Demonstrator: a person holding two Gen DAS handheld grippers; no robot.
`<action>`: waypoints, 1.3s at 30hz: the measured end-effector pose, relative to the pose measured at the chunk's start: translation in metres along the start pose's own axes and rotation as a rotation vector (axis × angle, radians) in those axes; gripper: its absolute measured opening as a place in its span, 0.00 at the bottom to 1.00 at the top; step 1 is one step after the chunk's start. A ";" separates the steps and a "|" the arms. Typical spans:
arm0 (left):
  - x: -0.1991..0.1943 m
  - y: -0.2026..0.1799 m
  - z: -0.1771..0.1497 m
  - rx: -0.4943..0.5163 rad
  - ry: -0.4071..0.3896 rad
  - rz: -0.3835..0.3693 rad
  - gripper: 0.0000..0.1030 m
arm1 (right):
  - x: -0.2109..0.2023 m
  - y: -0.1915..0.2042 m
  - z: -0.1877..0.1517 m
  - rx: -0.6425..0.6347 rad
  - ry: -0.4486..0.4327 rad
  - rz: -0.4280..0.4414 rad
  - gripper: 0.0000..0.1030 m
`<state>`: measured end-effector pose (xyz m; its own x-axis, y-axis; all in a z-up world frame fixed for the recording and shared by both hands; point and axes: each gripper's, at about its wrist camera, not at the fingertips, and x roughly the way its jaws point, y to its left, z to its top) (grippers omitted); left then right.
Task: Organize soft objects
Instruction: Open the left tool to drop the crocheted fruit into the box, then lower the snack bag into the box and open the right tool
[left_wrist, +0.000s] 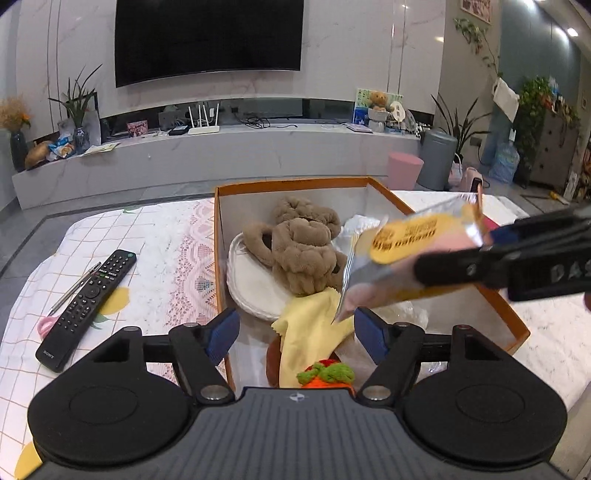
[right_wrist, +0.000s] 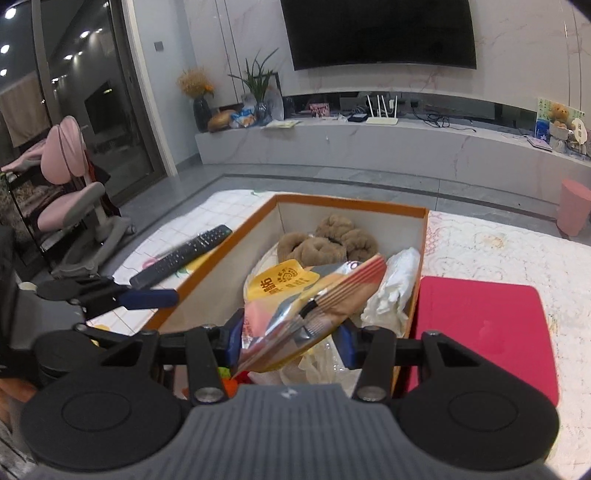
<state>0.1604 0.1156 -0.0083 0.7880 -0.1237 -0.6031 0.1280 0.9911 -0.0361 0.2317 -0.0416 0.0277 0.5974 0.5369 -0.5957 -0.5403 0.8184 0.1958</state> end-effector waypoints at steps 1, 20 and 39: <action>0.000 0.000 0.000 0.000 -0.006 0.001 0.83 | 0.003 0.002 0.000 0.002 0.005 -0.005 0.47; -0.042 -0.021 0.018 -0.107 -0.225 0.156 0.95 | -0.067 0.006 -0.020 0.035 -0.164 -0.143 0.85; -0.118 -0.093 -0.005 -0.062 -0.259 0.145 0.95 | -0.151 0.012 -0.098 0.173 -0.262 -0.302 0.97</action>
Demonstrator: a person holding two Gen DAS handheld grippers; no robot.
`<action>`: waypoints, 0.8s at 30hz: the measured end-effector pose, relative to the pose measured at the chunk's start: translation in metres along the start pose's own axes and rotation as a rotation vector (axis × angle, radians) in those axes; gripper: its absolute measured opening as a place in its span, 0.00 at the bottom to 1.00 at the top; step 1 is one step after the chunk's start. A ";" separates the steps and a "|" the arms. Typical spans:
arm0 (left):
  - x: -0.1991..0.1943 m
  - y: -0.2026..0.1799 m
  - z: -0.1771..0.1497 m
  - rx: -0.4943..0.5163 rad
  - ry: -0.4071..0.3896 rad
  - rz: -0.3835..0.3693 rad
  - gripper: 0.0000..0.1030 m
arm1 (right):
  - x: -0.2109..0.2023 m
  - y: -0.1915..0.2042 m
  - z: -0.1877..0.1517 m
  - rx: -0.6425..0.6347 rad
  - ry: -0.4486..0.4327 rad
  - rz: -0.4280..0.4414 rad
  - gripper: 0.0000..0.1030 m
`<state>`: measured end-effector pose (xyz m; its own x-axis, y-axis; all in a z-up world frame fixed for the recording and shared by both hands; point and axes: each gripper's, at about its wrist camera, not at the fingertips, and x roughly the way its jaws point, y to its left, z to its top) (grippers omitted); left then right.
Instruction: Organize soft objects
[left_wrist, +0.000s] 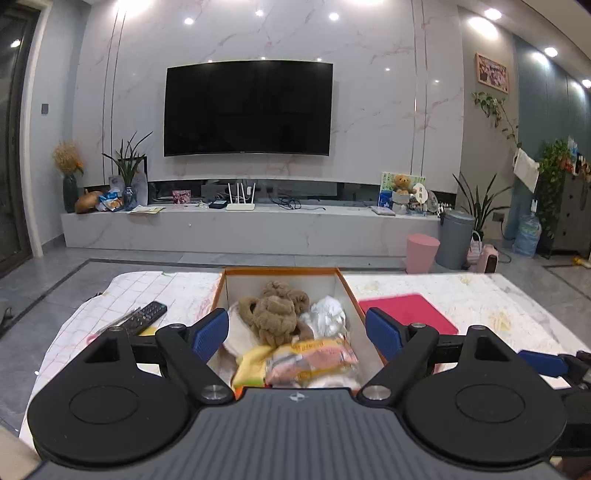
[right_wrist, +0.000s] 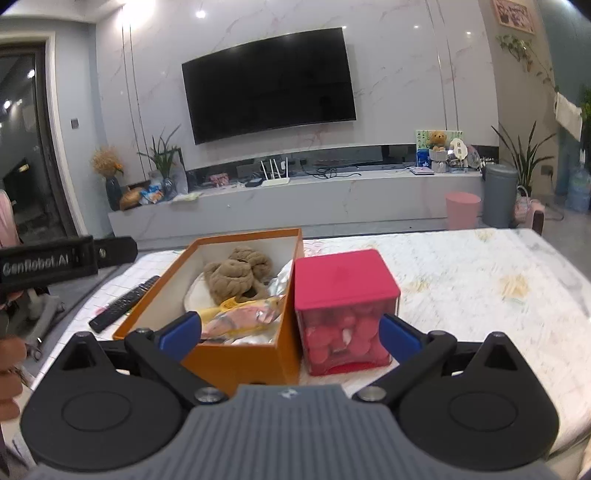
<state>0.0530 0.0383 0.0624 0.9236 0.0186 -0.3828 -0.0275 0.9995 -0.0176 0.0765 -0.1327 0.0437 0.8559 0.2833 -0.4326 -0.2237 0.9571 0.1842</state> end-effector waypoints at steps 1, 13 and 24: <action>-0.001 -0.004 -0.006 0.007 0.010 -0.002 0.95 | -0.001 -0.002 -0.004 0.007 0.002 0.003 0.97; -0.001 -0.029 -0.051 0.030 0.071 0.023 0.95 | -0.012 -0.018 -0.052 -0.011 0.006 0.101 0.97; -0.004 -0.037 -0.066 0.062 0.058 0.056 0.95 | -0.014 -0.016 -0.063 -0.087 0.000 0.093 0.97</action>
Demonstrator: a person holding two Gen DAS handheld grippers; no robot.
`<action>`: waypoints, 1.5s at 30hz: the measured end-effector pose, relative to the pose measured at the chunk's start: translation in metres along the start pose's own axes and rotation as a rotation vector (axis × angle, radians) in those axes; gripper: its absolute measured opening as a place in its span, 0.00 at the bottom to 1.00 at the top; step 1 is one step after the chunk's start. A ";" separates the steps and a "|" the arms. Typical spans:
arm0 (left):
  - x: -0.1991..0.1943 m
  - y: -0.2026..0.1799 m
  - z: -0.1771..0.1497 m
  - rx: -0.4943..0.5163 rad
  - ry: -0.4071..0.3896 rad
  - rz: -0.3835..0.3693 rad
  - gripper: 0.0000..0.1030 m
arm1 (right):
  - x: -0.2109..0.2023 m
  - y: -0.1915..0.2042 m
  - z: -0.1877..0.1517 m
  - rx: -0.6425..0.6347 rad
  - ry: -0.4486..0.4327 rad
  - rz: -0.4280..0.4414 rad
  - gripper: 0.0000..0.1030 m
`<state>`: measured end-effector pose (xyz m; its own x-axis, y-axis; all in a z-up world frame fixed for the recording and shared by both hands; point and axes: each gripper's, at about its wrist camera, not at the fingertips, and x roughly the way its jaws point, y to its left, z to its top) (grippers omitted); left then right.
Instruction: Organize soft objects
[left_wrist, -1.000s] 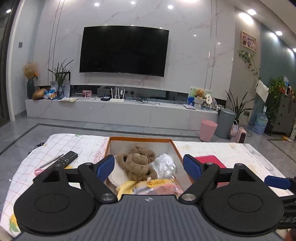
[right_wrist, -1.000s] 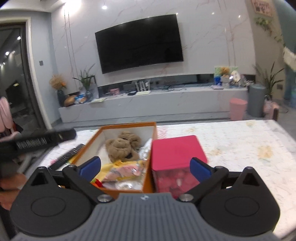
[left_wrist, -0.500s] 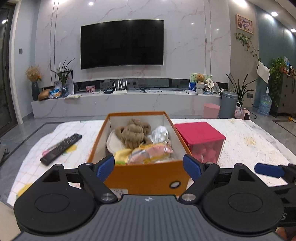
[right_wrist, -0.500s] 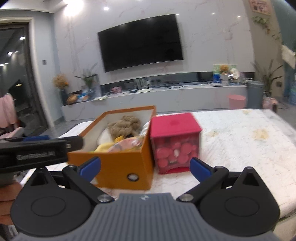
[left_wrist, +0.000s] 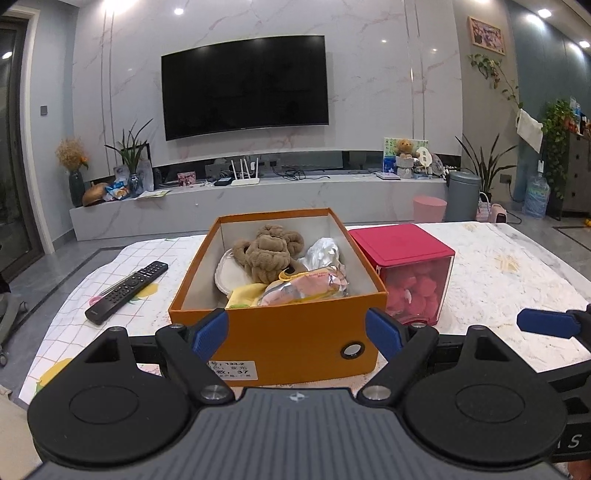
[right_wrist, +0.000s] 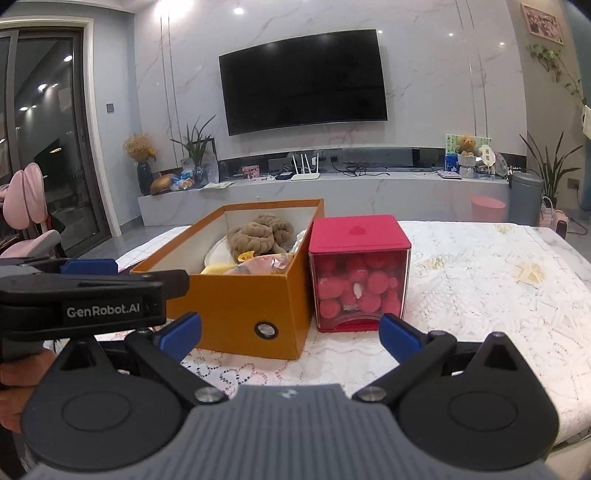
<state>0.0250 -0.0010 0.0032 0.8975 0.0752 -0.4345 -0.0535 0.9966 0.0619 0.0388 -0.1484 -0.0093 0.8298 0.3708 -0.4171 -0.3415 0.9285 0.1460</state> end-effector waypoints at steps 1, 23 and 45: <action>0.000 0.000 0.000 -0.004 0.003 0.002 0.95 | 0.001 -0.001 0.000 0.006 0.002 0.003 0.97; -0.003 -0.006 0.000 -0.002 0.011 0.001 0.95 | 0.000 -0.008 -0.006 0.019 0.021 0.003 0.97; -0.003 -0.006 -0.002 -0.006 0.024 0.002 0.95 | 0.003 -0.006 -0.006 0.020 0.035 0.009 0.97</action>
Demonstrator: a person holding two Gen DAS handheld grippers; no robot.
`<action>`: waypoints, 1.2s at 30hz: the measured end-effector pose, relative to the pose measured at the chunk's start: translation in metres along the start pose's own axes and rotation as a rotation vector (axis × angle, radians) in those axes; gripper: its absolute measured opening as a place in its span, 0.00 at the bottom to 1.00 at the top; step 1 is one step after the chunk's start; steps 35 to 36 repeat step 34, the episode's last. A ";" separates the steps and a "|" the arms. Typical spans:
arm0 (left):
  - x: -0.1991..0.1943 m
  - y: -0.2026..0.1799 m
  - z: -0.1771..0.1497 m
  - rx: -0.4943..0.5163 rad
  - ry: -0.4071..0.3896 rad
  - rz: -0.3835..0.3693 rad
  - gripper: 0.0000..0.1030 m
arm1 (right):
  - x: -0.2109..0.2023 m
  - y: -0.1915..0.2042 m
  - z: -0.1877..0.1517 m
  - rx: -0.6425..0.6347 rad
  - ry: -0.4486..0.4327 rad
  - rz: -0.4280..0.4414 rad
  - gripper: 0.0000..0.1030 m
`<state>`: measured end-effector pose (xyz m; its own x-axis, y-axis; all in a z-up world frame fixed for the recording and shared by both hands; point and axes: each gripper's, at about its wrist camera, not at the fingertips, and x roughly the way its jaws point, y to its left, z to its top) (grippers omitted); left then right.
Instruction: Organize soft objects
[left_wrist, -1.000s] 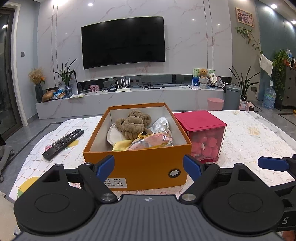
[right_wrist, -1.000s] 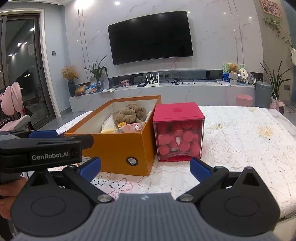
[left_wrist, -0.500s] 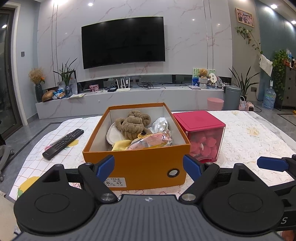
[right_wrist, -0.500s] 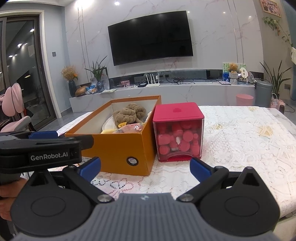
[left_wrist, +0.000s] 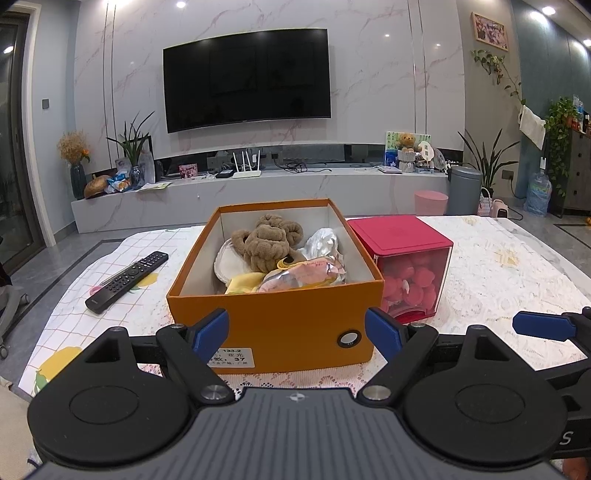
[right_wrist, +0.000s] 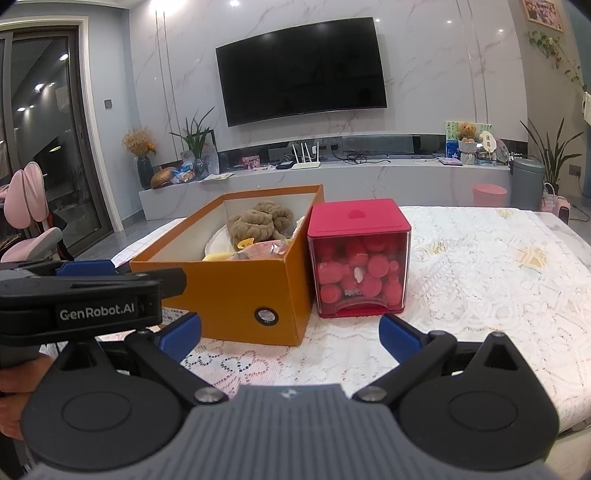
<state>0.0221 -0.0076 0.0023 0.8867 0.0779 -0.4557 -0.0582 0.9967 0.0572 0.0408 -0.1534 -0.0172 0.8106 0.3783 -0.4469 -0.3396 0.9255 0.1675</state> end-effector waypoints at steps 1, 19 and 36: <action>0.000 0.000 0.000 0.002 0.000 0.001 0.95 | 0.000 0.000 0.000 0.000 0.001 0.000 0.97; 0.000 0.002 -0.002 0.012 0.003 0.001 0.95 | 0.004 -0.001 0.001 0.001 0.008 -0.001 0.97; -0.001 0.004 -0.004 0.007 0.009 0.002 0.95 | 0.005 -0.002 0.000 0.000 0.013 -0.004 0.97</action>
